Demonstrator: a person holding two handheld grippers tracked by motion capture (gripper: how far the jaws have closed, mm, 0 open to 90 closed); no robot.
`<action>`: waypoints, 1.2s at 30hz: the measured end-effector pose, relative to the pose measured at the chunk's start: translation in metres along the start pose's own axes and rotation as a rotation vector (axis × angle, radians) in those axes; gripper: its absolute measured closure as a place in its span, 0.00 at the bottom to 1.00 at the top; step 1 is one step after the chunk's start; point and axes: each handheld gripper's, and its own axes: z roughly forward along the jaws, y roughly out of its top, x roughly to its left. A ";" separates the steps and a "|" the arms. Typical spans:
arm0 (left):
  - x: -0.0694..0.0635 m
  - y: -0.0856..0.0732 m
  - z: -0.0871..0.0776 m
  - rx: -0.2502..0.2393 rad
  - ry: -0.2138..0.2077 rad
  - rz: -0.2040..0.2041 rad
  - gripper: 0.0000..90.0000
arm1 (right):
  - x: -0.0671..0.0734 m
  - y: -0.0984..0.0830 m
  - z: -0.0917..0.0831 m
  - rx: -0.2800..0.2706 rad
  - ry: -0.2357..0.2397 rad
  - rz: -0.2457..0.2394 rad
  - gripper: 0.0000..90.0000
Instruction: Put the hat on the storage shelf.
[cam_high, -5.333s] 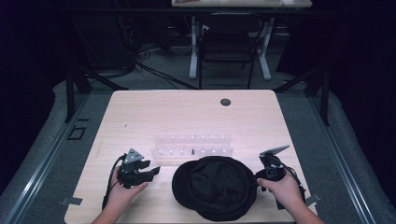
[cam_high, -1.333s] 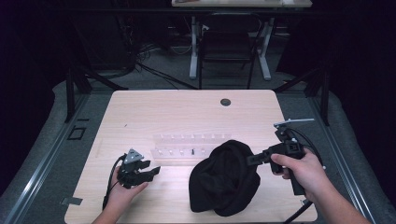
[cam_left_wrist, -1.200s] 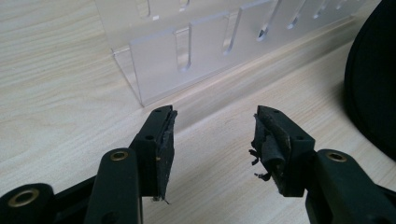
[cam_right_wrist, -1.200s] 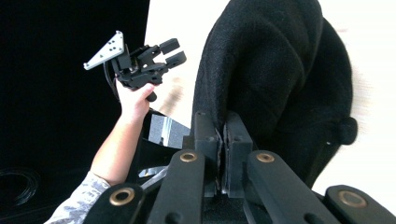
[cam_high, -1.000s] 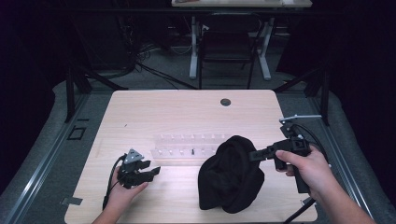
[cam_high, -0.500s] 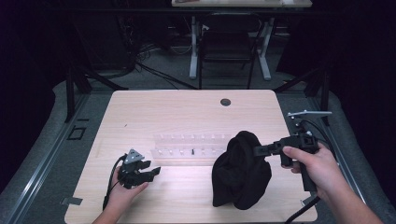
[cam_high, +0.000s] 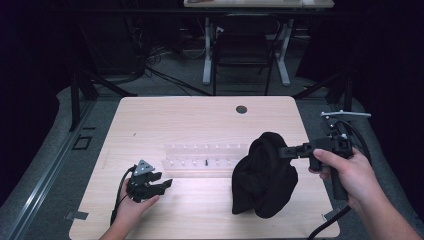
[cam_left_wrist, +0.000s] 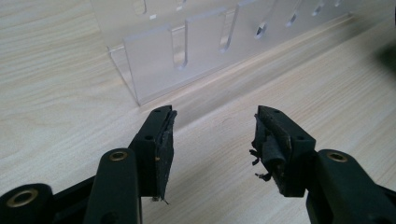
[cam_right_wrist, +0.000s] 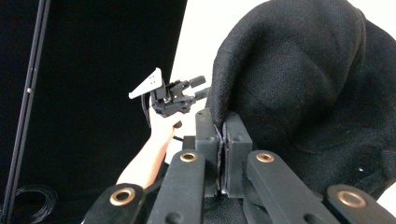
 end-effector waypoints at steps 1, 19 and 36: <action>0.000 0.000 0.000 0.000 0.000 0.000 0.53 | 0.000 0.000 0.000 0.000 0.000 0.000 0.97; -0.001 -0.001 0.001 -0.013 0.021 -0.007 0.53 | 0.019 0.023 -0.012 -0.071 0.041 -0.037 0.97; 0.000 -0.001 0.001 -0.013 0.019 -0.006 0.53 | 0.030 0.050 -0.007 -0.105 0.051 -0.053 0.97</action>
